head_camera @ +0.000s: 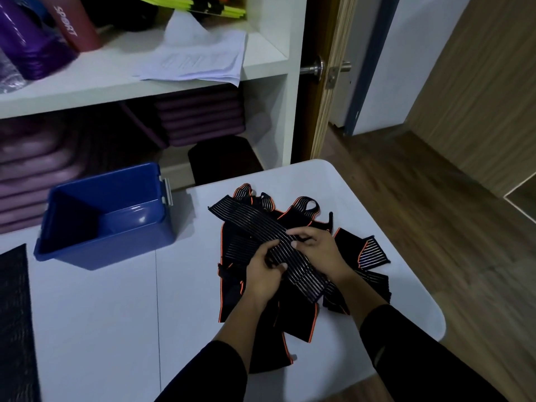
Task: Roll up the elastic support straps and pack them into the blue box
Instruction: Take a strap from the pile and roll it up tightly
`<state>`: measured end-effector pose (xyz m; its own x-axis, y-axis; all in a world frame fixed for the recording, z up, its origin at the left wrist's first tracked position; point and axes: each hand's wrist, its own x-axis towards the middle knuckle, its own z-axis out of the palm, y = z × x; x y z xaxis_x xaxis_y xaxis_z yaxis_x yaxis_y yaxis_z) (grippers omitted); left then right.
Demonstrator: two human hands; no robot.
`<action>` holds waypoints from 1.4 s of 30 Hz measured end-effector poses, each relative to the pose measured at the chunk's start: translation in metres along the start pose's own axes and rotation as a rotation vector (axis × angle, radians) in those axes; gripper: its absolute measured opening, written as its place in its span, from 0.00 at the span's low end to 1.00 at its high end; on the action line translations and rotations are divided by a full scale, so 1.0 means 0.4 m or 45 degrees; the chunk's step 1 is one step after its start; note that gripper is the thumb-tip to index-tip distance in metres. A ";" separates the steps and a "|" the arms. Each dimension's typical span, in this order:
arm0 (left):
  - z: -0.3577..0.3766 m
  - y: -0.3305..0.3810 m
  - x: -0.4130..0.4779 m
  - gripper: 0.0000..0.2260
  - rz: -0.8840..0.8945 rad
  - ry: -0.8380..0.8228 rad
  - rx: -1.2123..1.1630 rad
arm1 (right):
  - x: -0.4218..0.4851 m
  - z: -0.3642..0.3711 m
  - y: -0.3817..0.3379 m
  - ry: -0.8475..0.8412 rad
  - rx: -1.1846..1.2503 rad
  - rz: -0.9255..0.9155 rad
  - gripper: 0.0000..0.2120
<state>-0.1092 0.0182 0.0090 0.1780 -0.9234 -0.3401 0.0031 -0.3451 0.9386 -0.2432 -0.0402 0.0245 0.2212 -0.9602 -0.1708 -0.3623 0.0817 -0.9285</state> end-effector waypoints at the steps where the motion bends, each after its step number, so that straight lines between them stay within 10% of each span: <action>1: -0.008 0.008 0.002 0.21 0.014 0.041 -0.033 | -0.003 0.001 -0.010 -0.041 0.050 0.002 0.12; 9: -0.158 0.104 -0.028 0.16 0.178 0.352 -0.171 | -0.043 0.059 -0.097 -0.585 0.212 -0.032 0.26; 19: -0.383 0.178 -0.170 0.15 0.289 0.195 -0.199 | -0.049 0.235 -0.315 -0.592 0.290 -0.264 0.27; 42: -1.033 0.401 -0.456 0.21 0.525 0.669 -0.121 | -0.165 0.807 -0.824 -0.491 0.295 -0.618 0.18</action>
<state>0.2653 0.2009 0.2458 0.6382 -0.7635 0.0987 -0.0857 0.0569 0.9947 0.1540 0.0825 0.2354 0.6345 -0.7412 0.2192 0.0549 -0.2396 -0.9693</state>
